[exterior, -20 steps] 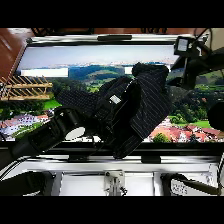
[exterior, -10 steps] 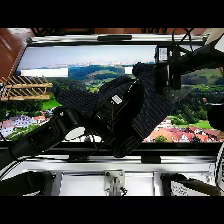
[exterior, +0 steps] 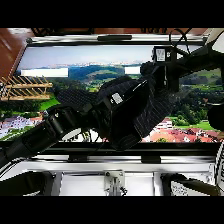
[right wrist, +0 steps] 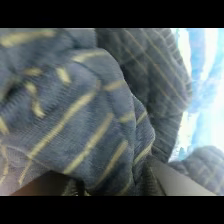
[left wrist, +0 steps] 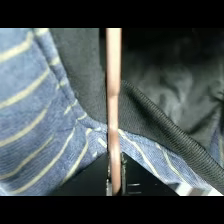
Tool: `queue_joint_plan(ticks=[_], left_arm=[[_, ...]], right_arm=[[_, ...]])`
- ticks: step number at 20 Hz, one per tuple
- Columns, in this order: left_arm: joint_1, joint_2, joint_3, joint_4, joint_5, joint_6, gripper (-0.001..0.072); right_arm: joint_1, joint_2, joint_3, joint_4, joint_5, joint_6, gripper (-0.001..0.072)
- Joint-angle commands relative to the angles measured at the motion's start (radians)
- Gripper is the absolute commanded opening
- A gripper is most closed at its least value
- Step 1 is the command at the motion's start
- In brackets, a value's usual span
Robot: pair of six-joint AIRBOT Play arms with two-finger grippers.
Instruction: Fold the shirts.
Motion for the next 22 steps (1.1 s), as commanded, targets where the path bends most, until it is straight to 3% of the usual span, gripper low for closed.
queue_joint_plan(ticks=[1,2,3,4,5,6,8,10,13,14,15,19,22], left_arm=[[0.029,0.001,0.015,0.066,0.073,0.041,0.0058],[0.046,0.001,0.023,0.081,0.077,0.041,0.006],[0.069,0.001,0.03,0.097,0.079,0.041,0.0063],[0.097,0.001,0.035,0.097,0.087,0.041,0.0068],[0.119,0.001,0.04,0.097,0.092,0.041,0.0073],[0.139,0.001,0.041,0.097,0.101,0.041,0.0154],[0.17,0.0,0.041,0.097,0.119,0.041,0.0479],[0.194,0.001,0.044,0.097,0.12,0.041,0.0634],[0.22,0.006,0.064,0.11,0.088,0.042,0.0635],[0.228,0.01,0.076,0.112,0.062,0.05,0.0665],[0.239,0.015,0.088,0.112,0.031,0.064,0.0696],[0.297,0.023,0.132,0.112,-0.152,0.065,0.0697],[0.35,0.034,0.196,0.113,-0.245,-0.019,0.0696]], right_arm=[[0.001,0.0,0.0,-0.009,0.028,0.039,0.0439],[0.001,0.0,0.0,-0.009,0.034,0.043,0.0324],[0.001,0.0,0.0,-0.009,0.038,0.076,0.0154],[0.001,0.0,0.0,-0.008,0.043,0.1,0.0107],[0.001,0.0,0.0,-0.001,0.047,0.111,0.0106],[0.001,0.0,0.0,0.014,0.05,0.121,0.0106],[0.001,0.0,0.0,0.033,0.054,0.15,0.0105],[0.0,0.001,0.0,0.032,0.06,0.183,0.0105],[0.001,0.001,0.0,0.033,0.065,0.258,0.0104],[0.001,0.001,0.0,0.033,0.07,0.273,0.0104],[0.001,0.002,0.0,0.035,0.075,0.285,0.0103],[0.0,0.007,0.0,0.027,0.106,0.373,0.0103],[0.001,0.007,0.0,0.021,0.109,0.431,0.0103]])
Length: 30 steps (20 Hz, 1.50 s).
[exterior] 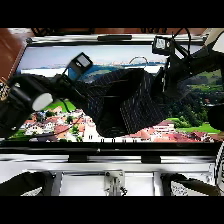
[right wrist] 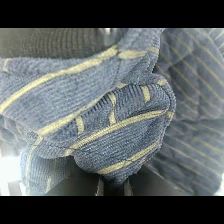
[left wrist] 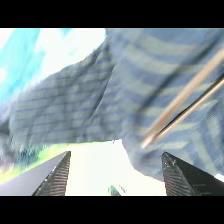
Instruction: Fold the shirts.
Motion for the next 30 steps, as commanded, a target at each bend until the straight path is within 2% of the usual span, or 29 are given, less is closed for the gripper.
queue_joint_plan(ticks=[1,3,5,7,10,12,13,17,19,24,26,28,30], left_arm=[[0.065,0.016,0.076,0.002,-0.142,-0.109,0.0694],[0.099,0.034,0.134,-0.004,-0.259,-0.249,0.0687],[0.103,0.06,0.138,-0.093,-0.339,-0.395,0.0687],[0.081,0.066,0.092,-0.291,-0.322,-0.418,0.0687],[-0.049,0.064,-0.078,-0.397,-0.142,-0.47,0.0688],[-0.138,0.052,-0.183,-0.373,-0.013,-0.496,0.0689],[-0.16,0.042,-0.214,-0.348,0.026,-0.536,0.0689],[-0.172,-0.008,-0.235,-0.193,0.127,-0.622,0.0688],[-0.167,-0.012,-0.229,-0.203,0.187,-0.66,0.0688],[-0.142,0.023,-0.122,-0.148,0.132,-0.653,0.0704],[-0.127,0.037,-0.077,-0.175,0.064,-0.575,0.072],[-0.143,0.036,-0.081,-0.217,-0.011,-0.56,0.072],[-0.197,0.035,-0.113,-0.23,-0.006,-0.559,0.072]], right_arm=[[0.0,0.001,0.001,0.002,0.013,0.106,0.0103],[0.0,0.001,0.001,0.005,0.019,0.205,0.0103],[0.0,0.001,0.001,0.005,0.021,0.278,0.0103],[0.0,0.001,0.001,0.004,0.019,0.317,0.0102],[0.0,0.001,0.001,0.004,0.022,0.407,0.0102],[0.0,0.001,0.001,0.005,0.025,0.433,0.0102],[0.0,0.001,0.001,0.005,0.024,0.433,0.0102],[0.0,0.001,0.001,0.006,0.024,0.434,0.0102],[0.0,0.001,0.001,0.005,0.024,0.434,0.0102],[0.0,0.001,0.001,0.005,0.024,0.441,0.0102],[0.0,0.001,0.001,0.005,0.024,0.445,0.0102],[0.0,0.001,0.001,0.005,0.024,0.45,0.0102],[0.0,0.001,0.001,0.005,0.024,0.464,0.0102]])
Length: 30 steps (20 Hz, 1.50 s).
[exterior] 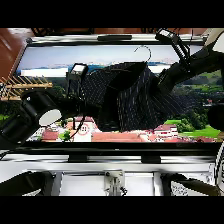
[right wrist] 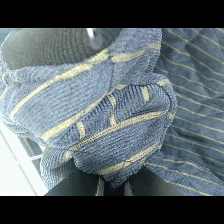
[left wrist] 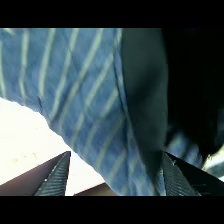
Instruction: Fold the shirts.
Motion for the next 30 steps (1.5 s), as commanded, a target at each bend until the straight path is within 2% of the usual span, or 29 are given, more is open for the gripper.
queue_joint_plan(ticks=[1,4,6,7,8,9,11,13,16,19,22,25,28,29,30], left_arm=[[-0.069,0.004,-0.027,-0.026,-0.027,0.026,0.072],[-0.134,-0.012,-0.09,0.043,0.014,0.016,0.072],[-0.134,-0.042,-0.107,0.172,0.019,-0.046,0.0718],[-0.123,-0.059,-0.107,0.244,0.037,-0.075,0.0494],[-0.105,-0.069,-0.106,0.291,0.076,-0.073,0.0219],[-0.077,-0.071,-0.106,0.336,0.134,-0.07,0.0068],[0.011,-0.069,-0.07,0.392,0.193,-0.074,0.0064],[0.141,-0.069,0.005,0.383,0.192,-0.073,0.0064],[0.326,-0.07,0.109,0.311,0.211,-0.035,0.0065],[0.444,-0.071,0.174,0.22,0.254,-0.028,0.0064],[0.498,-0.071,0.187,0.133,0.309,-0.029,0.0065],[0.506,-0.07,0.195,0.059,0.383,-0.029,0.0064],[0.501,-0.061,0.221,0.051,0.382,-0.023,0.0064],[0.493,-0.047,0.223,0.052,0.373,-0.006,0.0064],[0.484,-0.027,0.223,0.051,0.363,0.046,0.0063]], right_arm=[[0.0,0.0,0.001,0.0,0.001,0.02,0.0102],[0.0,0.0,0.001,0.0,0.001,0.023,0.0102],[0.0,0.0,0.001,0.001,0.003,0.032,0.0102],[0.0,0.001,0.001,0.002,0.008,0.039,0.0102],[0.0,0.001,0.001,0.005,0.008,0.043,0.0102],[0.0,0.001,0.001,0.014,0.008,0.046,0.0102],[0.0,0.01,0.001,0.045,-0.005,0.046,0.0102],[0.0,0.031,0.001,0.074,-0.016,0.045,0.0101],[0.0,0.055,0.001,0.153,-0.01,0.069,0.0101],[0.002,0.057,0.001,0.23,0.011,0.074,0.01],[0.061,0.056,0.001,0.172,0.022,0.071,0.0099],[0.164,0.056,0.001,0.04,0.023,0.071,0.0099],[0.203,0.056,0.0,-0.032,-0.003,0.095,0.0099],[0.203,0.056,0.001,-0.043,-0.024,0.114,0.0099],[0.203,0.056,0.001,-0.074,-0.045,0.126,0.0099]])
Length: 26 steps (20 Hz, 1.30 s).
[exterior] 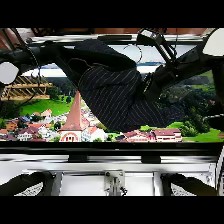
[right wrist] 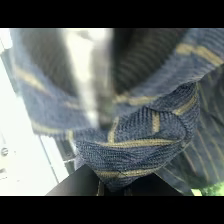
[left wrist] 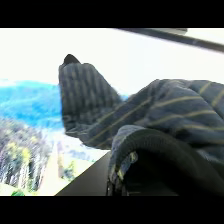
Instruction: Fold the shirts.
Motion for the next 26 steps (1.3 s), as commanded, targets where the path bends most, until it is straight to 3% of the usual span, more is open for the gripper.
queue_joint_plan(ticks=[1,7,12,16,19,23,26], left_arm=[[-0.021,0.047,0.013,-0.024,-0.009,0.106,0.0063],[-0.199,0.207,0.013,-0.024,0.008,0.199,0.0064],[-0.404,0.242,0.007,-0.024,-0.28,0.233,0.0063],[-0.535,0.24,-0.142,-0.023,-0.379,0.208,0.0063],[-0.577,0.24,-0.251,-0.024,-0.283,0.184,0.0063],[-0.597,0.218,-0.281,-0.024,0.023,0.183,0.0063],[-0.602,0.185,-0.279,-0.032,0.116,0.184,0.0063]], right_arm=[[0.024,0.0,0.0,-0.11,-0.063,0.043,0.0099],[0.024,0.0,0.0,-0.146,-0.226,0.169,0.0099],[0.025,0.003,0.002,-0.133,-0.325,0.259,0.0099],[0.025,0.037,0.002,-0.075,-0.428,0.26,0.0099],[0.025,0.079,0.001,-0.071,-0.471,0.259,0.0099],[0.025,0.107,0.002,0.053,-0.502,0.248,0.0099],[0.025,0.115,0.001,0.075,-0.507,0.242,0.0099]])
